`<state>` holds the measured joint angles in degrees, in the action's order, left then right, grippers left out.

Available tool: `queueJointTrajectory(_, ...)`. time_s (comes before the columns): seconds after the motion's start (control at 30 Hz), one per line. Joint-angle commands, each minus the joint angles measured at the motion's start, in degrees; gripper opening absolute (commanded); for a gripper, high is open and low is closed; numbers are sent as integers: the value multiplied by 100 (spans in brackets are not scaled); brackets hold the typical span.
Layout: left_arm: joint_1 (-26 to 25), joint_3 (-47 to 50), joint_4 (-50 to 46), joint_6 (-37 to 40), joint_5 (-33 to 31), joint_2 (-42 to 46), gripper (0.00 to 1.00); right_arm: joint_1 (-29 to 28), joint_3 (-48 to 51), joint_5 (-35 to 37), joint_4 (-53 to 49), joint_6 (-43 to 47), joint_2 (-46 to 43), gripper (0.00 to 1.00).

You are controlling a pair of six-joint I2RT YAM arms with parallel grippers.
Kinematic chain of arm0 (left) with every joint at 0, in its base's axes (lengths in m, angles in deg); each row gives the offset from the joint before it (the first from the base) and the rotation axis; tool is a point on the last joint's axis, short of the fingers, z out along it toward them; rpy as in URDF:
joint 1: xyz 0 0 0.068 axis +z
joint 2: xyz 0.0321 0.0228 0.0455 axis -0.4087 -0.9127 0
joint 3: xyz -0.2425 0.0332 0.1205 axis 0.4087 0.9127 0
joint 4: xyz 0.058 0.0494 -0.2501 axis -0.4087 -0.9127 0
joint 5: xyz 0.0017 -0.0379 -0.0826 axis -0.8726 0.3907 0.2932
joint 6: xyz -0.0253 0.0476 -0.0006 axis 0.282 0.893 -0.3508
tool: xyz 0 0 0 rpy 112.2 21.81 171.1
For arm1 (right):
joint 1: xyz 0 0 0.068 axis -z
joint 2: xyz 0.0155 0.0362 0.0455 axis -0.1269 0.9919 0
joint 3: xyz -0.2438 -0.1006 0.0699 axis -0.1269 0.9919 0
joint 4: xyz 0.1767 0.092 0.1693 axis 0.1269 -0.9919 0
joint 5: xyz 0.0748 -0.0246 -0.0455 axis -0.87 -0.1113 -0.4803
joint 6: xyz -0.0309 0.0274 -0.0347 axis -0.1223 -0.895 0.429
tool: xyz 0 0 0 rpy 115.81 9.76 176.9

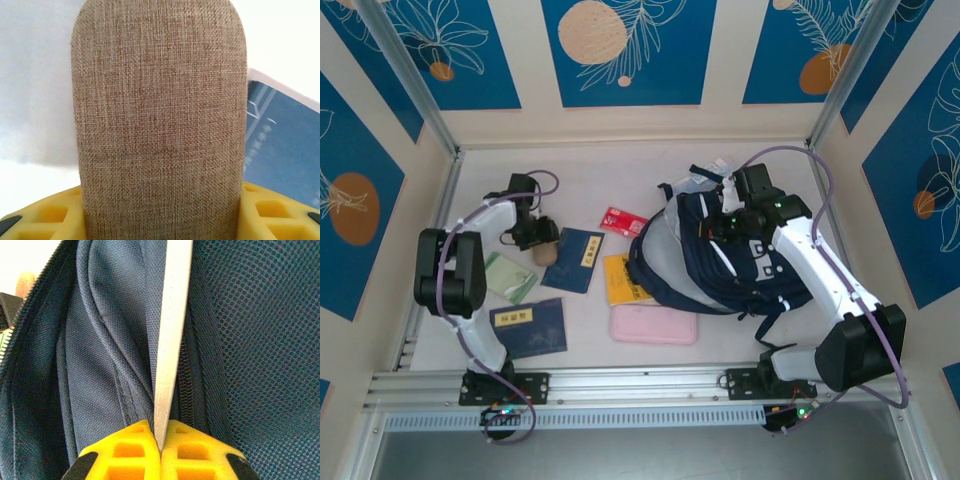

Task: Pack the student bag
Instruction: Pick up the glasses case from the middle-left of the table, then place a glasses case in the student bag.

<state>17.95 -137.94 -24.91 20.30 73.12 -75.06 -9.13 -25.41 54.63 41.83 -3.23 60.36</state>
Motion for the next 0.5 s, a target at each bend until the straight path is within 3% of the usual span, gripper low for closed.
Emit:
queueJointTrajectory(0.0,-91,155,-75,-282,305,800,19,1,-410,-564,-164,-188,-137,0)
queueJointTrajectory(0.27,-1106,287,243,-982,1009,2147,19,42,-694,-1103,41,36,-219,0)
queueJointTrajectory(0.47,-2146,417,1037,-1835,1564,2304,24,287,-845,-1770,288,-110,-320,0)
